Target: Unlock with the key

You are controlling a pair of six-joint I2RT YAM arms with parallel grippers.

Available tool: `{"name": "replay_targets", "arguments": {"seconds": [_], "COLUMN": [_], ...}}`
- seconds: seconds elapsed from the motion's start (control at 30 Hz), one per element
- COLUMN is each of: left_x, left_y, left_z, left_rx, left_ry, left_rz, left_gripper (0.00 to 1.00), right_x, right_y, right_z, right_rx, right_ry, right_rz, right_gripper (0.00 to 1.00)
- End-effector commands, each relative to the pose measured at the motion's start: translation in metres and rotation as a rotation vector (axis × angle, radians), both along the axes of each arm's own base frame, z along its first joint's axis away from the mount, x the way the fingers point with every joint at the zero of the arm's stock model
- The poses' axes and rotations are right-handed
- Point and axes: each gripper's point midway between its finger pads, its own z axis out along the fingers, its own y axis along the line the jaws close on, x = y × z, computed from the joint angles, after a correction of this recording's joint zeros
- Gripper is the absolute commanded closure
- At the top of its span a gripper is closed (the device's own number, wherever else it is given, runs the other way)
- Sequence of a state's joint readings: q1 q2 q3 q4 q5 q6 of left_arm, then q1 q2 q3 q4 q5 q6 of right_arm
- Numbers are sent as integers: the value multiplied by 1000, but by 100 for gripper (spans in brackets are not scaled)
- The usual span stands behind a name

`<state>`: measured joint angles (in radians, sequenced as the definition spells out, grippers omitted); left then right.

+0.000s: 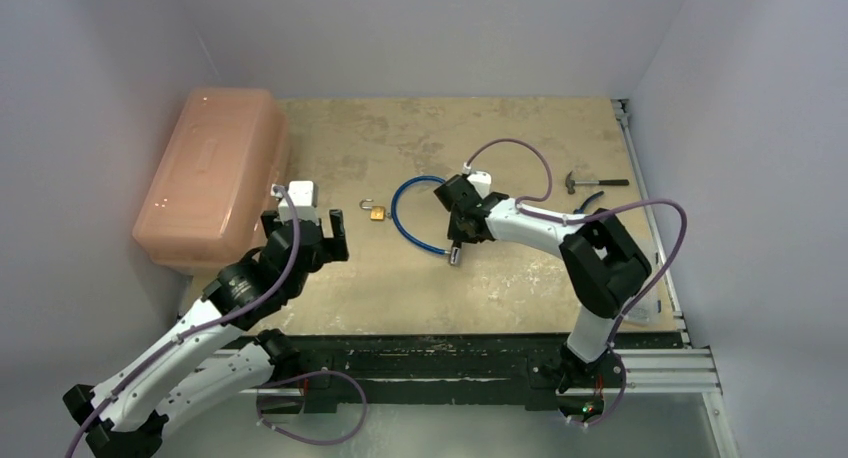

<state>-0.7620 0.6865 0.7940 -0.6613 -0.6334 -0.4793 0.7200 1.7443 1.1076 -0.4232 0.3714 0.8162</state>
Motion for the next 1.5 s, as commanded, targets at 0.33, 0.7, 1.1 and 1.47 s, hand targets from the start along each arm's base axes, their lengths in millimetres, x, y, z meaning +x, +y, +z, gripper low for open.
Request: {"name": "replay_targets", "arguments": {"seconds": [0.33,0.7,1.1,1.47], "left_x": [7,49,76,75], "left_y": [4,-14,20,31], "left_z": [-28,-66,-140,-185], "left_rx": [-87,-59,-43,-61], "left_ry": [209,305,530,635], "left_rz": [385,472,208,247], "left_gripper": [18,18,25,30], "right_x": [17,-17,-47,-50], "right_y": [2,-32,-40,-39], "right_z": [53,81,86,85], "right_rx": [-9,24,123,125], "right_ry": [-131,-174,-197,-191], "right_rz": [61,30,75,98], "right_gripper": [24,21,21,21]}}
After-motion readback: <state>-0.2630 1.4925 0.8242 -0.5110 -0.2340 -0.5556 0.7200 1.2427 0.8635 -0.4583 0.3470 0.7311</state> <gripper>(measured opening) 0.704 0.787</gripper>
